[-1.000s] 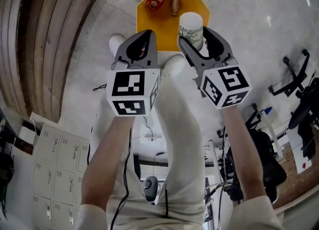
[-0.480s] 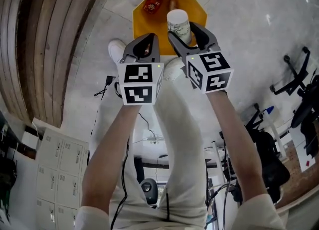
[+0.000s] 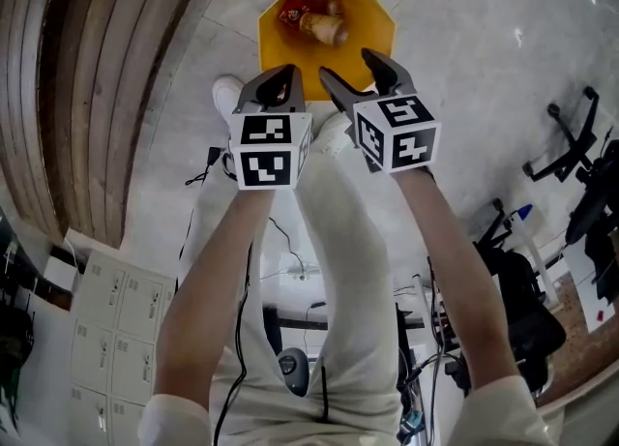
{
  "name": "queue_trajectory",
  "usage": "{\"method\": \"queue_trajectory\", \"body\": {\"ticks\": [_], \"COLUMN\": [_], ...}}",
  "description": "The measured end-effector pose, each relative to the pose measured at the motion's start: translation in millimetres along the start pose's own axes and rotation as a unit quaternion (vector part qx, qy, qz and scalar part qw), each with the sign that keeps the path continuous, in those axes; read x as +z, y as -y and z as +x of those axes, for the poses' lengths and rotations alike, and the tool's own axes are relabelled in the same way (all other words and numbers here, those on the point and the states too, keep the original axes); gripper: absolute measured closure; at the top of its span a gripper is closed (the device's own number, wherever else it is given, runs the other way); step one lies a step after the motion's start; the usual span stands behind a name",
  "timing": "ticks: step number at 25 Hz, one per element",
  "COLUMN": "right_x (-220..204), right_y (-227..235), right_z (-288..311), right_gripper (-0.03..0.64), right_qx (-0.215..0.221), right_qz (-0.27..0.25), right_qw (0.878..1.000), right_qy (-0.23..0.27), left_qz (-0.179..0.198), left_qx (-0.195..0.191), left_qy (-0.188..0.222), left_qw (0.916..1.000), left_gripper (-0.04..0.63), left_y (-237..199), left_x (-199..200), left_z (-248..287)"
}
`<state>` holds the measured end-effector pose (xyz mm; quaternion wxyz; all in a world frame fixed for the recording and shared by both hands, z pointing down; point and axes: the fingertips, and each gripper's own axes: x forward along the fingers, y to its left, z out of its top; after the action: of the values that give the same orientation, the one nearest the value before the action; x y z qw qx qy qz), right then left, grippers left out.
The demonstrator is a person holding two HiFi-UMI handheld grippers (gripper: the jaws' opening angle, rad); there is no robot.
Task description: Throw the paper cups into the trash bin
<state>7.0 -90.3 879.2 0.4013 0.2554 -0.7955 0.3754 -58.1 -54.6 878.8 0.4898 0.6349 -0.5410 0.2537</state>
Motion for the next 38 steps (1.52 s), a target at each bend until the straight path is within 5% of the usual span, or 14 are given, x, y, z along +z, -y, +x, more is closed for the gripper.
{"method": "queue_trajectory", "body": {"ticks": [8,17,29,38], "right_x": [38,90,142,212], "right_y": [-26,-69,-161,-221], "right_z": [-66,-174,-381,-541], "right_gripper": [0.356,0.581,0.609,0.609], "right_qx": [-0.003,-0.012,0.029,0.036], "right_qz": [0.003,-0.011,-0.050,-0.098], "right_qw": [1.000,0.997,0.988,0.969], "right_qy": [0.027,0.076,0.142,0.225], "left_qz": [0.013,0.065,0.066,0.075], "left_qx": [-0.016,-0.024,-0.093,-0.104], "left_qy": [0.016,0.044,0.098,0.153], "left_qw": [0.9997,0.9966,0.9886,0.9799], "left_gripper": [0.589,0.589,0.589,0.589], "left_y": [36,90,215,272], "left_x": [41,109,171,205], "left_z": [-58,-160,-364,-506]}}
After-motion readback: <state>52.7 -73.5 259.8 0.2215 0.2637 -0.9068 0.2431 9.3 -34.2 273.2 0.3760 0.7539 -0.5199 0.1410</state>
